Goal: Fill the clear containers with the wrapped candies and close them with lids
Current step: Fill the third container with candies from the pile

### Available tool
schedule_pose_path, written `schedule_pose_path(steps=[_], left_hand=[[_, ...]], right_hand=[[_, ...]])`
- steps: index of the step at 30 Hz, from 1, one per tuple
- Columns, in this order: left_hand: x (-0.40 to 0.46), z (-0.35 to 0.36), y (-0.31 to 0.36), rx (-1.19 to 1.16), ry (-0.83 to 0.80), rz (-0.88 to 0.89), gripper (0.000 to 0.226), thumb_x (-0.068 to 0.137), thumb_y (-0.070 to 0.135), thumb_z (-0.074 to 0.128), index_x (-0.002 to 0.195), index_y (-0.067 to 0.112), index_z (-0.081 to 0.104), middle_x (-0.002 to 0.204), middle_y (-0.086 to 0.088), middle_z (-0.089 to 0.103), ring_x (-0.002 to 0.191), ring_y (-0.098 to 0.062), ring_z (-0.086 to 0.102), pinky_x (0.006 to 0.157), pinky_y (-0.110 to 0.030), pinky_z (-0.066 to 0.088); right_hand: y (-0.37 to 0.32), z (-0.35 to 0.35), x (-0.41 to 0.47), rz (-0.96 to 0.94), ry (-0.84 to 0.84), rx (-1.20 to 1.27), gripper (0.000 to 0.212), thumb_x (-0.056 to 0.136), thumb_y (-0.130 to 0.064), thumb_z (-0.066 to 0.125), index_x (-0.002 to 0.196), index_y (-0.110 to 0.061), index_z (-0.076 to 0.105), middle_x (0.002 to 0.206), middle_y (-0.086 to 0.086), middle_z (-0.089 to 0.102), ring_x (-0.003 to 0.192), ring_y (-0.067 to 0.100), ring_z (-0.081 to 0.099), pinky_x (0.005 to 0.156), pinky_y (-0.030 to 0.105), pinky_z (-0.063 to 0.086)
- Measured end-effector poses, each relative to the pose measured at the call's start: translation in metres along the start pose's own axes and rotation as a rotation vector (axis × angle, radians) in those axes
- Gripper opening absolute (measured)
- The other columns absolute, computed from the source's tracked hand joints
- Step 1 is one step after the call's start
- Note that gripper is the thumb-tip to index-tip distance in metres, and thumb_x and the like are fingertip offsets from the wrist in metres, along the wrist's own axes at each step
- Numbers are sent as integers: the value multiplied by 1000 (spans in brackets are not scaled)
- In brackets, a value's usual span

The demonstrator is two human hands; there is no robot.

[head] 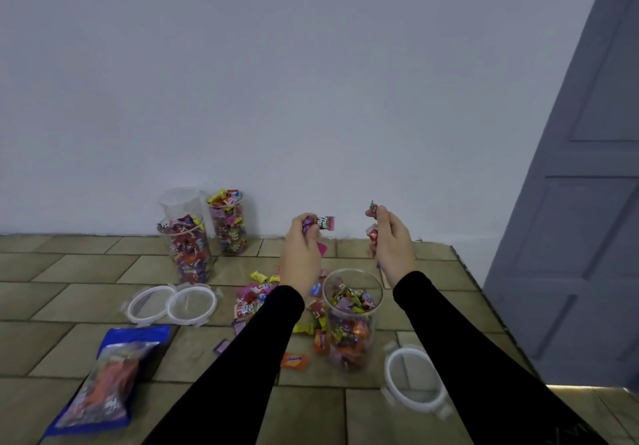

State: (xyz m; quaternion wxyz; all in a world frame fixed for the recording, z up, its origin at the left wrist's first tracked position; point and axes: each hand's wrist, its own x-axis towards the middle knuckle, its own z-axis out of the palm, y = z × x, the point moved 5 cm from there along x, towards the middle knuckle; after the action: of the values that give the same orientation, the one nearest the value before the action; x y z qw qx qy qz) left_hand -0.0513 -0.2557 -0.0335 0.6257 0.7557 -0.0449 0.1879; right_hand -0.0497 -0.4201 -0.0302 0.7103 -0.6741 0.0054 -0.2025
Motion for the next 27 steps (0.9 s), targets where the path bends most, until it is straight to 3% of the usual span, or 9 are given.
schedule_pose_path(steps=[4,7,13,15,18,21,22,24,27], left_hand=[[-15,2,14,-109,14,49,16,103,14,39,113,23,49,103,2,58,90,-12,59,78,-28,49],[-27,2,20,-155,20,90,17,104,16,38,115,24,49,105,0,58,87,-13,55,78,-25,45],[-43,-1,23,-258,61,43,19,104,26,38,115,33,51,109,-1,58,92,-24,54,83,-43,47],[-48,-2,25,-270,77,53,18,104,28,38,113,36,51,111,0,59,100,-24,58,87,-39,49],[-50,-1,24,-279,96,37,18,104,26,37,113,35,50,104,6,57,92,-15,56,79,-24,52],[-53,5,21,-275,72,-13,19,103,33,37,110,44,51,83,21,55,77,-17,53,75,-50,57],[-55,7,21,-276,67,-17,20,104,31,36,109,44,51,80,19,54,73,-17,51,72,-52,57],[-57,10,21,-276,71,3,21,104,26,35,108,41,50,85,9,53,68,-16,49,67,-46,57],[-59,11,23,-294,66,35,20,105,22,35,113,32,50,90,-2,51,60,-7,52,56,-19,51]], right_hand=[[-16,4,-14,28,43,120,35,103,-37,35,92,-17,62,58,-10,43,43,12,35,48,32,32],[-23,7,-26,44,71,174,35,103,-36,35,92,-18,61,60,-5,41,39,9,36,48,32,33],[-15,7,-38,145,182,375,36,103,-40,35,94,-19,63,67,-3,36,41,7,36,50,30,35],[-13,7,-38,166,196,386,36,102,-41,34,96,-19,63,70,-1,35,41,7,37,51,29,38],[-11,6,-40,167,202,428,37,103,-40,34,99,-15,62,66,0,31,39,7,34,49,29,38],[-10,3,-41,184,206,463,36,102,-39,35,100,-14,62,62,-2,30,40,8,32,49,29,36],[-9,3,-41,192,202,462,36,102,-39,35,100,-14,61,61,-2,30,40,9,32,49,29,36],[-8,3,-40,206,192,463,37,102,-41,35,101,-14,61,61,-2,30,40,9,32,49,29,35],[-7,4,-39,215,177,472,38,102,-41,35,101,-13,61,61,-2,30,40,9,30,49,30,35]])
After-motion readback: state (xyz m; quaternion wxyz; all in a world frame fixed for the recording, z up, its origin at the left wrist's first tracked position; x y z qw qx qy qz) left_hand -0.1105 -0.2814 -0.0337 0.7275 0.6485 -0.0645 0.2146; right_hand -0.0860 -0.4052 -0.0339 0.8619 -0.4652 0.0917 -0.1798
